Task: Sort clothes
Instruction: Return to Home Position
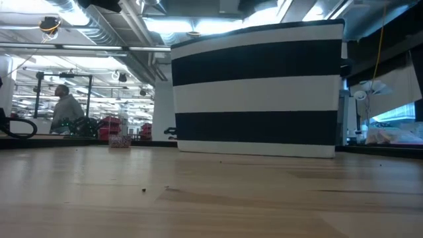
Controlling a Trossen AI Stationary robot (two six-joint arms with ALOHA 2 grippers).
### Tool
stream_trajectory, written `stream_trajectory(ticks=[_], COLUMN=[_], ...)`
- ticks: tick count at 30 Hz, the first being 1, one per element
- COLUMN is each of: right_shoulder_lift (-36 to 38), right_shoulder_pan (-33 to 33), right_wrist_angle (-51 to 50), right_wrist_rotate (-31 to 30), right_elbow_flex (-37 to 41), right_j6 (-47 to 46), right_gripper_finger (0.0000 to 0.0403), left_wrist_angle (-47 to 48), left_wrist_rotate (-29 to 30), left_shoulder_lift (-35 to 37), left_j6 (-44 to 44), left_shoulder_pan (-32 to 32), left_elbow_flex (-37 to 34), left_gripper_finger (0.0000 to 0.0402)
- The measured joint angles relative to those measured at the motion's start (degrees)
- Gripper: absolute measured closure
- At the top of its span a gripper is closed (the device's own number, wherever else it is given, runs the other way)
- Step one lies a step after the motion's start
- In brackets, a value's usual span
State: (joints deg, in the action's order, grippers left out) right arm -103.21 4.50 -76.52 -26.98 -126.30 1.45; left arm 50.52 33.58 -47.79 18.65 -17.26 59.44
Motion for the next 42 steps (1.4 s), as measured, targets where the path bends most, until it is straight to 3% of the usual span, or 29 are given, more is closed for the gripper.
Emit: stream_trajectory(ticks=[7,12,16,21,23,26,33,39,42], right_shoulder_lift=[1.3,4.8,10.4,22.2,27.4,34.7,41.8,42.0,43.4], right_shoulder_pan=[-15.4,-23.0,-26.2,-28.5,-29.4,-31.0,-32.3,-32.2,-32.2], right_wrist_angle=[-0.4,-0.2,0.8,5.6,12.7,32.6,80.2,103.5,108.5], right_wrist_rotate=[-7.7,-10.9,-13.4,-17.6,-17.6,-15.9,-2.4,2.7,5.3], right_elbow_flex=[1.6,8.2,19.1,38.5,46.3,57.7,81.5,94.2,98.2], right_j6=[10.3,5.5,-1.5,-11.5,-13.2,-8.4,7.7,14.0,16.2], right_gripper_finger=[0.015,0.015,0.015,0.015,0.015,0.015,0.0158,0.0234,0.029], left_wrist_angle=[3.5,1.4,-2.0,-6.1,-6.6,-6.5,-5.9,-6.1,-7.0], left_wrist_rotate=[-0.1,0.0,0.3,0.3,0.4,0.4,-0.1,-5.5,-10.4], left_shoulder_lift=[0.0,0.1,0.1,0.1,0.1,0.3,0.4,1.6,4.0], left_j6=[4.2,3.2,-1.0,-6.5,-8.9,-11.4,-11.5,-11.5,-11.9], left_shoulder_pan=[-0.6,-2.5,-3.8,-4.2,-4.1,-4.1,-4.1,-4.1,-4.1], left_elbow_flex=[0.0,0.0,0.0,0.0,0.0,0.0,0.0,0.0,0.0], left_gripper_finger=[0.0244,0.0244,0.0244,0.0244,0.0244,0.0244,0.0244,0.025,0.0267])
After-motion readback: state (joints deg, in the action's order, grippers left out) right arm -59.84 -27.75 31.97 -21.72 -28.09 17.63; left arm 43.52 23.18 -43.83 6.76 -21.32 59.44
